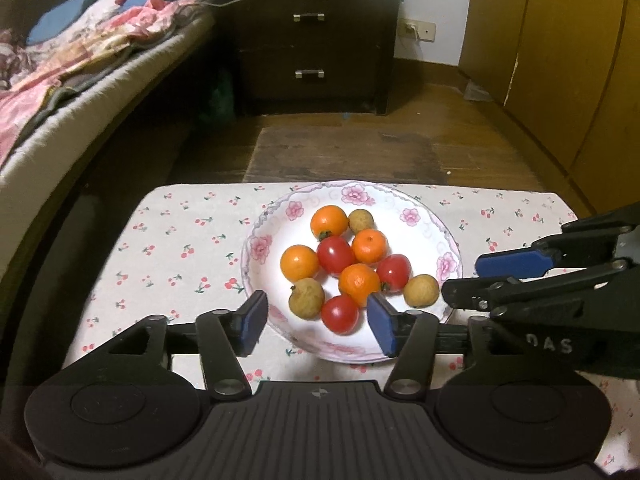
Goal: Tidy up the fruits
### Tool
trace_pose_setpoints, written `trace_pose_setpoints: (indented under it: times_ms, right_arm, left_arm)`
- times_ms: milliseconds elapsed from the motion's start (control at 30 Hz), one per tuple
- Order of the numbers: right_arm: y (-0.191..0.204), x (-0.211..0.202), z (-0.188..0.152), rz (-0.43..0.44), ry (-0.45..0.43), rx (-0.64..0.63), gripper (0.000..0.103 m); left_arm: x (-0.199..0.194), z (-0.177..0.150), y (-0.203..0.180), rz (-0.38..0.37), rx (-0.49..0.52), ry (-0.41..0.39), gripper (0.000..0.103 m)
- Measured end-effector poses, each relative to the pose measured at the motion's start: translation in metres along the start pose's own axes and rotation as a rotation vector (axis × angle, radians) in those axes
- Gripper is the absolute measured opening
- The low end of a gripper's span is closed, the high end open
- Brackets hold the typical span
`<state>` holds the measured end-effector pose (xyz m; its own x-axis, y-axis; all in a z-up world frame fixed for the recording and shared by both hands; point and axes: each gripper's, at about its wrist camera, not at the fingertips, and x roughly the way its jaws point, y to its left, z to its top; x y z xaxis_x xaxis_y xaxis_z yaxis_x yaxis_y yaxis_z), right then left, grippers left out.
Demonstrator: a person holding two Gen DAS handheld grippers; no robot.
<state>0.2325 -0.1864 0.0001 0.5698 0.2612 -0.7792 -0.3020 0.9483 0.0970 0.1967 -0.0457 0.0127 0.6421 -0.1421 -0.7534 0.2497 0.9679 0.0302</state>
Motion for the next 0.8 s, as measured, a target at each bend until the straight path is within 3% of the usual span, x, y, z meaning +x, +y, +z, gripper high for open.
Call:
trace_pose_setpoints:
  times_ms: [800]
  right_arm:
    - [0.019, -0.051, -0.046, -0.004, -0.033, 0.062, 0.037]
  left_arm:
    - [-0.046, -0.037, -0.006, 0.112, -0.026, -0.077, 0.101]
